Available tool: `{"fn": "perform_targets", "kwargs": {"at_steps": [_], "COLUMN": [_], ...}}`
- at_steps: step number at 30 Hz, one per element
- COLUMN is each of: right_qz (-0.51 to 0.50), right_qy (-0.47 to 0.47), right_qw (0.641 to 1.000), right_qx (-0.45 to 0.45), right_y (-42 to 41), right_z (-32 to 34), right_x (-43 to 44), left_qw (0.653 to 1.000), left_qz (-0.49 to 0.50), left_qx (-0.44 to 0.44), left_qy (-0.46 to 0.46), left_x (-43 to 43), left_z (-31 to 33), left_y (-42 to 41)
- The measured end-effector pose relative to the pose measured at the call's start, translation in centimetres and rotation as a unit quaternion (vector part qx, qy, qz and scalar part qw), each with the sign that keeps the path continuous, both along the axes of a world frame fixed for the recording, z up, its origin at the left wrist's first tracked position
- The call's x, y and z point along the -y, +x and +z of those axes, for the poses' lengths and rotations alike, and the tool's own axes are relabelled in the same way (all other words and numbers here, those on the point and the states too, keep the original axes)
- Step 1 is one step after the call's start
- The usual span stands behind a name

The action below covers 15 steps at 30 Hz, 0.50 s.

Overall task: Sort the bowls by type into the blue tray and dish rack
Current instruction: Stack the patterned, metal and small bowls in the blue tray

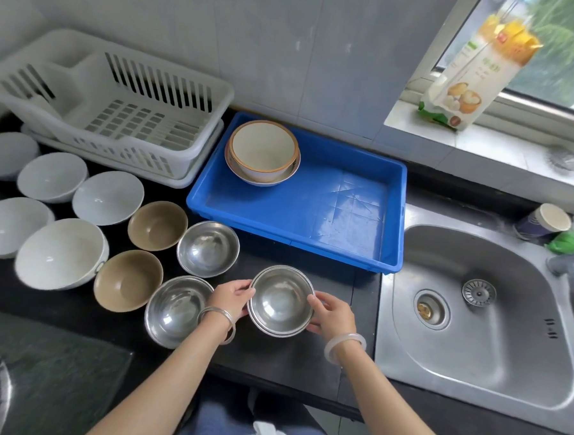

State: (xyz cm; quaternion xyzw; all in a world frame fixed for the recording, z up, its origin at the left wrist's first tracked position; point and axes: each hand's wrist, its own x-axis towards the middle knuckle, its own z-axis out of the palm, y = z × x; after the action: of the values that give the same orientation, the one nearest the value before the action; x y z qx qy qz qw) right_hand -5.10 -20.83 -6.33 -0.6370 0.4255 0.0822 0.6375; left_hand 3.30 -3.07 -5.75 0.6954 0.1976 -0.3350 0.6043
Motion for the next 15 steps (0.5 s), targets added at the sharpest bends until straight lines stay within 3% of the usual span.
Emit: {"fn": "perform_targets", "kwargs": {"at_steps": [10, 15], "right_qz": [-0.095, -0.127], "right_qy": [-0.047, -0.02], "right_qw": [0.991, 0.988], "right_qx": [0.082, 0.088], "right_y": [5.2, 8.6], "right_z": [4.5, 5.9], "right_x": [3.3, 5.0], "left_qw": [0.994, 0.988], "left_qz": [-0.055, -0.084], "left_qx": [0.073, 0.129], "left_qy": [-0.064, -0.029], "left_x": [4.2, 7.3], "left_z": [4.4, 5.1], "left_y": [7.0, 11.1]}}
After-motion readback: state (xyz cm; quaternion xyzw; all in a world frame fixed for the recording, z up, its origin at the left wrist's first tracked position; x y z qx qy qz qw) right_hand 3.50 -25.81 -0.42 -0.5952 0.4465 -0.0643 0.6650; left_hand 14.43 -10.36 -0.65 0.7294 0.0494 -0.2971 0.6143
